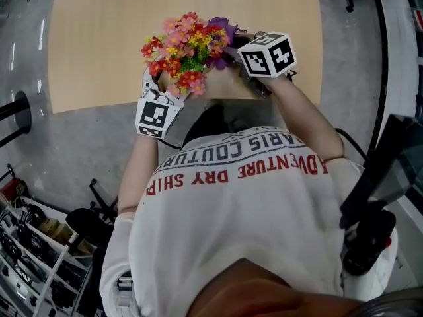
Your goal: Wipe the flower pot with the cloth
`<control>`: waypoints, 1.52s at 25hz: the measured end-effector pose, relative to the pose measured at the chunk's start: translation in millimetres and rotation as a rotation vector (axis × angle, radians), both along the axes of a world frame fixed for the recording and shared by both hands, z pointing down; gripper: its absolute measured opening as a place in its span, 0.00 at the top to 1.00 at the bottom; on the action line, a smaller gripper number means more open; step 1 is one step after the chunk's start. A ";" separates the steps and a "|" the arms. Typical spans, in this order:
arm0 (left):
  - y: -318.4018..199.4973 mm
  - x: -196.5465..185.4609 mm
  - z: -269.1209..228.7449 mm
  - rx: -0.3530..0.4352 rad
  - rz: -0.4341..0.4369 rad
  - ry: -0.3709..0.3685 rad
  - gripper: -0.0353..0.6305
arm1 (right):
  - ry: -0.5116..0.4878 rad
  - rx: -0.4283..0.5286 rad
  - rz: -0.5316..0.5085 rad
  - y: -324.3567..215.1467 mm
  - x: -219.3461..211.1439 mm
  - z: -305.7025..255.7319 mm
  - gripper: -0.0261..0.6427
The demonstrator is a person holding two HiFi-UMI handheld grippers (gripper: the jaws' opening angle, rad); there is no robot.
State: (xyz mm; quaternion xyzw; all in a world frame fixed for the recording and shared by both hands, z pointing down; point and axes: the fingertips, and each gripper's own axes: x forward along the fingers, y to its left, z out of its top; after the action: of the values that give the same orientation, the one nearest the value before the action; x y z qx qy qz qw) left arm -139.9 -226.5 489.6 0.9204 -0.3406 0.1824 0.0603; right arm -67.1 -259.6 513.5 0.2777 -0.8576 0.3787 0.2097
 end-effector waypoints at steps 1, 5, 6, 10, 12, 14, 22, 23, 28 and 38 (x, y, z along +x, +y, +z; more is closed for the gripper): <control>-0.4 0.5 1.4 0.001 0.001 -0.003 0.34 | 0.028 -0.005 -0.006 -1.0 0.5 5.4 0.90; -0.5 1.7 5.8 0.008 0.005 -0.022 0.34 | 0.084 0.009 -0.016 -2.1 0.9 15.2 0.90; -0.4 2.3 5.3 0.005 -0.003 -0.021 0.34 | 0.090 0.019 -0.011 -2.3 2.1 13.9 0.90; 3.4 0.6 -4.7 -0.024 -0.088 0.010 0.34 | 0.066 0.080 0.079 -0.8 21.5 -7.3 0.89; 10.9 -5.8 -12.5 -0.041 -0.158 0.065 0.34 | 0.046 0.113 0.111 7.1 35.8 -22.1 0.89; 23.5 -15.5 -16.1 -0.077 -0.229 0.131 0.34 | 0.022 0.137 0.107 20.7 47.4 -37.7 0.89; 132.2 18.0 -89.6 -0.127 -0.305 0.319 0.59 | -0.128 0.229 -0.056 133.5 72.2 -112.6 0.89; 147.5 25.4 -105.6 -0.119 -0.314 0.349 0.68 | -0.152 0.240 -0.087 150.9 73.2 -123.7 0.89; 219.6 59.6 -169.8 -0.103 -0.268 0.378 0.94 | -0.247 0.313 -0.233 241.4 71.4 -180.8 0.89; 353.3 86.9 -188.0 -0.098 -0.212 0.283 0.94 | -0.225 0.463 -0.304 398.2 79.3 -199.2 0.89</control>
State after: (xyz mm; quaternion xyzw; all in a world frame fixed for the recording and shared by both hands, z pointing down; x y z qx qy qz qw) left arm -52.9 126.8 301.6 0.8917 -0.4148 0.0602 0.1710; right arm 12.2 138.6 314.3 0.1427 -0.9708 0.1656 0.0986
